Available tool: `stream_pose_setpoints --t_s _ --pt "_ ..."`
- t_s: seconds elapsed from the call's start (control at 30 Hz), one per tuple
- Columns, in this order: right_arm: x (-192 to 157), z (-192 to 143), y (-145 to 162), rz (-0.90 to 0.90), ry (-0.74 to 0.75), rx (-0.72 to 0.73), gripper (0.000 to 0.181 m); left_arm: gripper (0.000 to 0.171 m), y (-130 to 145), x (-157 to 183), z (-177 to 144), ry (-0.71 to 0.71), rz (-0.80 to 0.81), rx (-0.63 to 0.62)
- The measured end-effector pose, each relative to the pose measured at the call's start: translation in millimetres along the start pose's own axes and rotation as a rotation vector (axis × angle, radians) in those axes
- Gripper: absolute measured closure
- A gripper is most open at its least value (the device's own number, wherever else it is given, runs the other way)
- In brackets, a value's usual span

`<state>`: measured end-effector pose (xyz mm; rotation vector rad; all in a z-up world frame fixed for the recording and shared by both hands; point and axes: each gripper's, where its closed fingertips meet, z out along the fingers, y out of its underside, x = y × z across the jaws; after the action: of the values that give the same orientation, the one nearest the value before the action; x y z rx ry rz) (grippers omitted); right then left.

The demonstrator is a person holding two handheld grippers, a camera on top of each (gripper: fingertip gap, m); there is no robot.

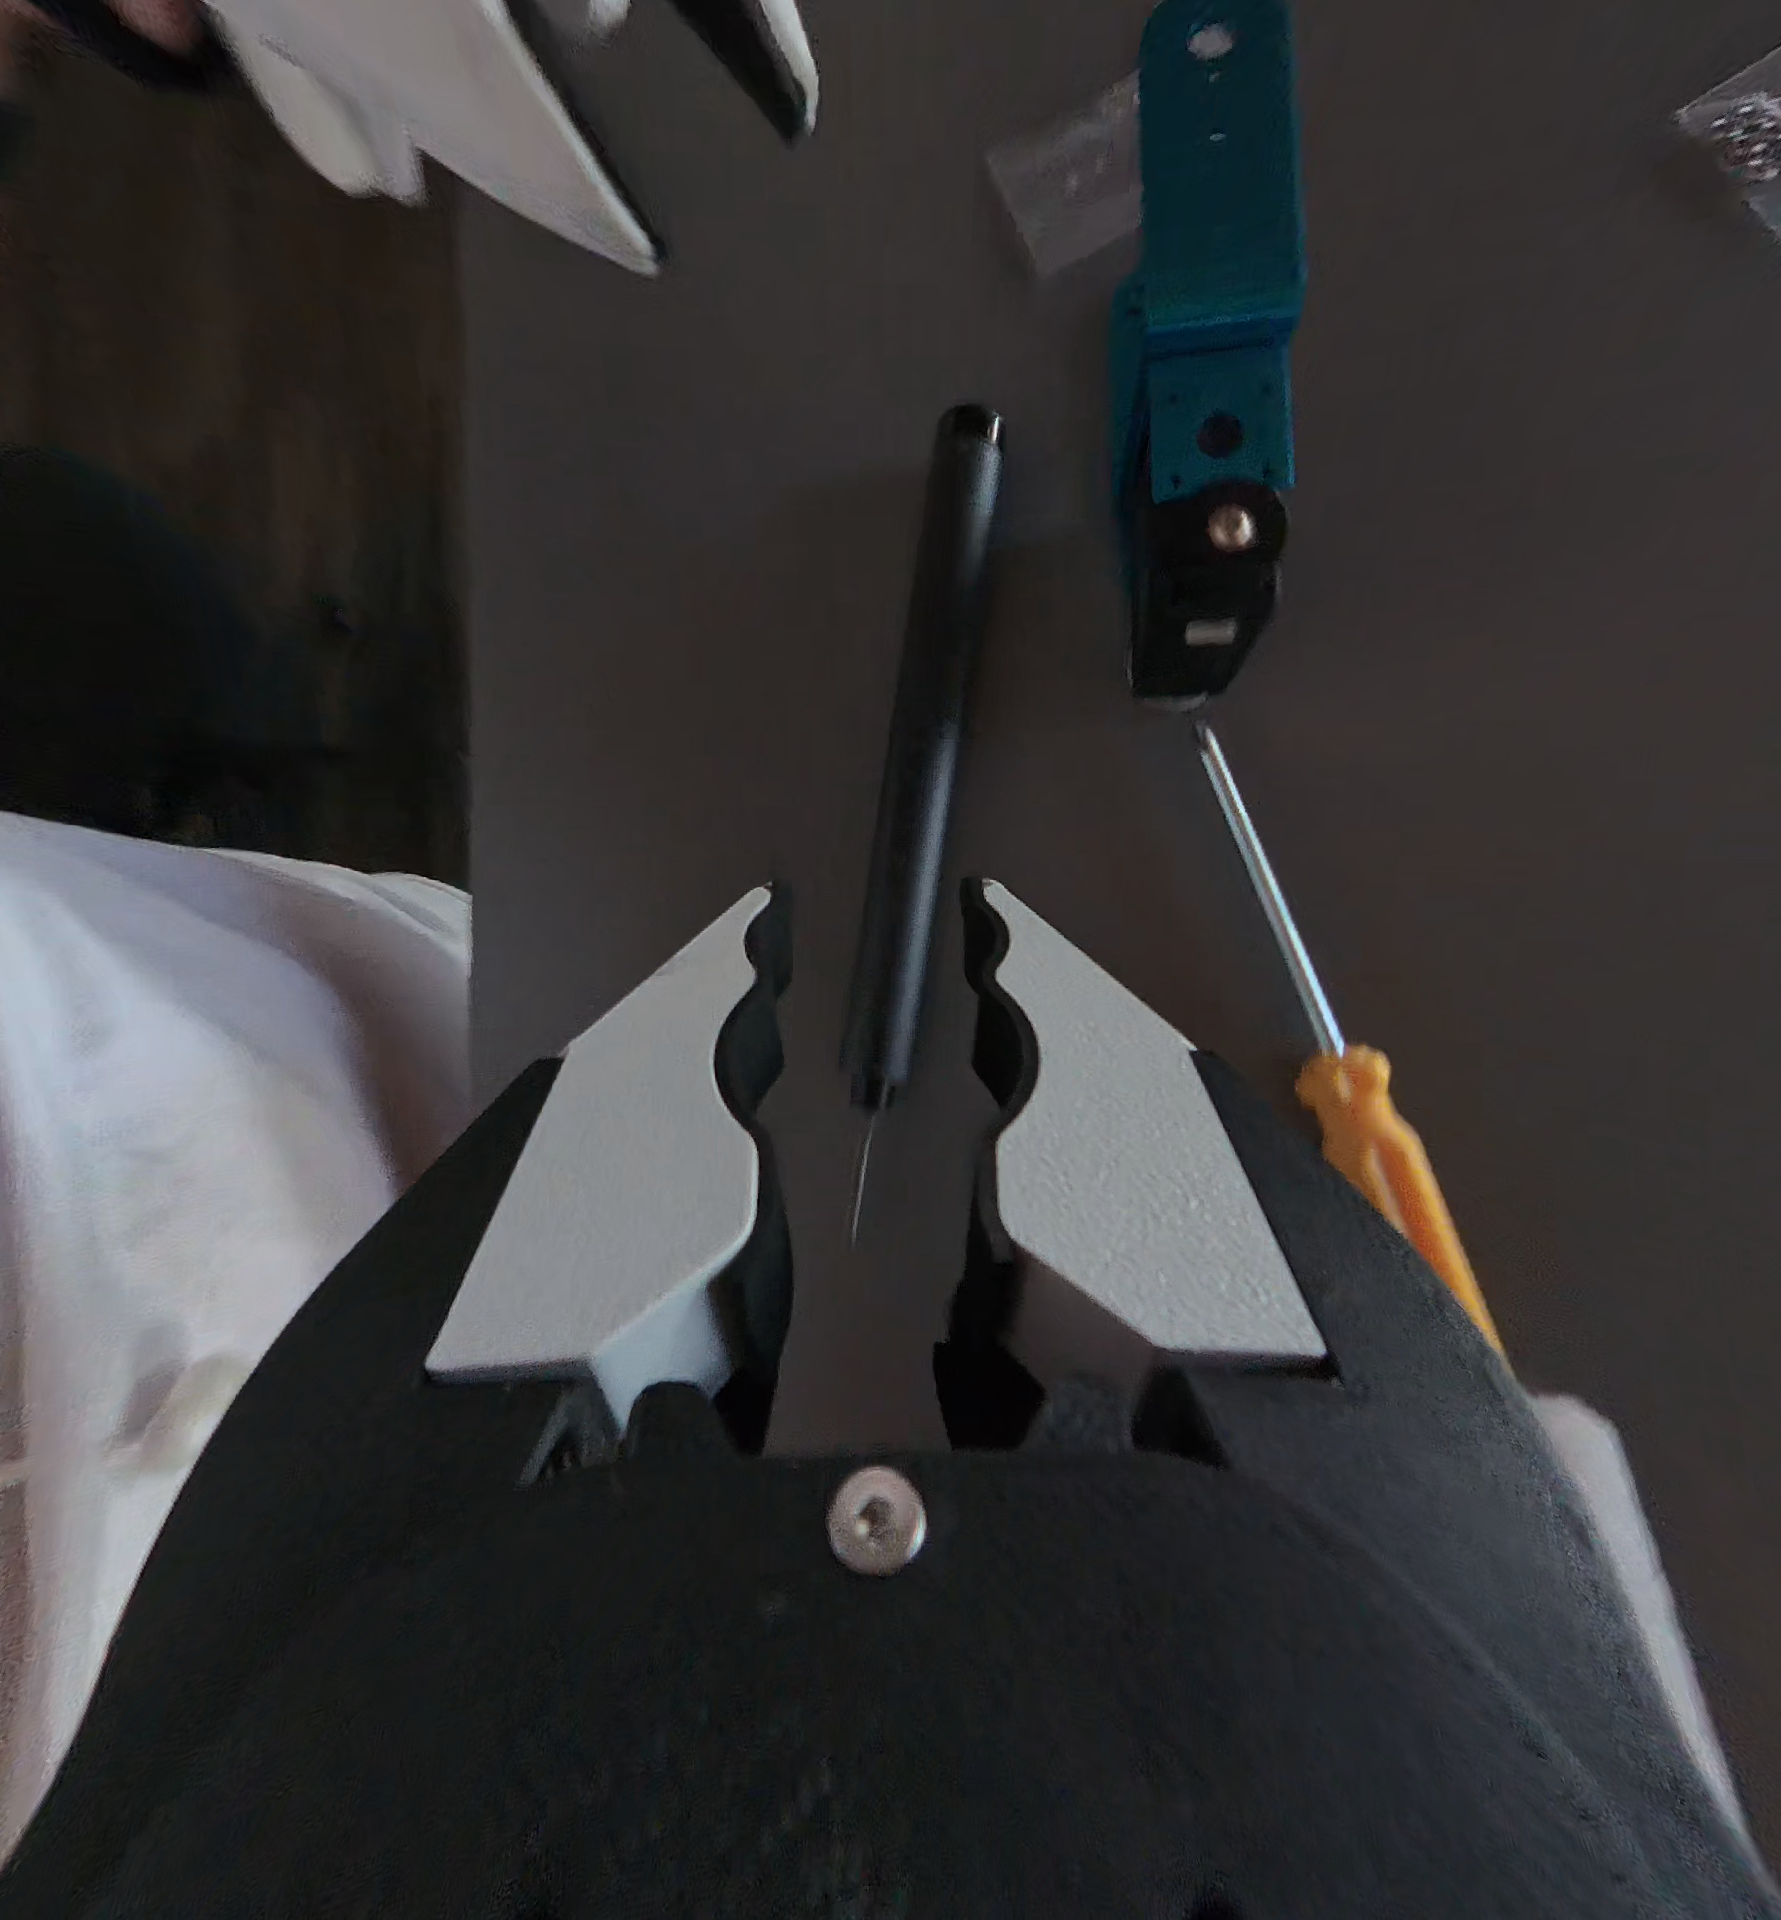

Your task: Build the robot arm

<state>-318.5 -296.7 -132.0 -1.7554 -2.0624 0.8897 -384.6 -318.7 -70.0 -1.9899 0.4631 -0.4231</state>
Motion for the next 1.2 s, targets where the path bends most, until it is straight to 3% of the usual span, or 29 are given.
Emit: stream_pose_setpoints --t_s 0.2,0.3,0.37,0.53,0.63,0.73,0.97,1.07,1.2 --pt "18 42 -15 -0.114 0.221 -0.224 0.149 0.148 -6 -14 -27 -0.001 0.053 0.014" --pt "13 55 -20 -0.064 0.184 -0.265 0.150 0.148 -5 -25 -40 0.022 0.059 0.034" --pt "9 64 -24 -0.060 0.151 -0.285 0.164 0.149 -3 -29 -48 0.045 0.051 0.061" --pt "2 59 -23 -0.038 0.159 -0.235 0.163 0.150 7 -25 -53 0.142 0.008 0.122" --pt "-7 30 -25 0.086 0.109 -0.075 0.164 0.147 12 -17 -42 0.185 -0.002 0.115" --pt "0 -22 -29 0.213 0.099 0.141 0.164 0.145 7 4 -20 0.272 0.009 0.104" --pt "41 -141 -17 0.309 0.104 0.589 0.165 0.138 -33 72 70 0.462 0.088 0.077" --pt "47 -170 -14 0.288 0.020 0.687 0.165 0.127 -62 87 111 0.468 0.067 0.090" --pt "56 -191 -6 0.213 -0.004 0.682 0.165 0.127 -98 109 152 0.474 0.103 0.089"
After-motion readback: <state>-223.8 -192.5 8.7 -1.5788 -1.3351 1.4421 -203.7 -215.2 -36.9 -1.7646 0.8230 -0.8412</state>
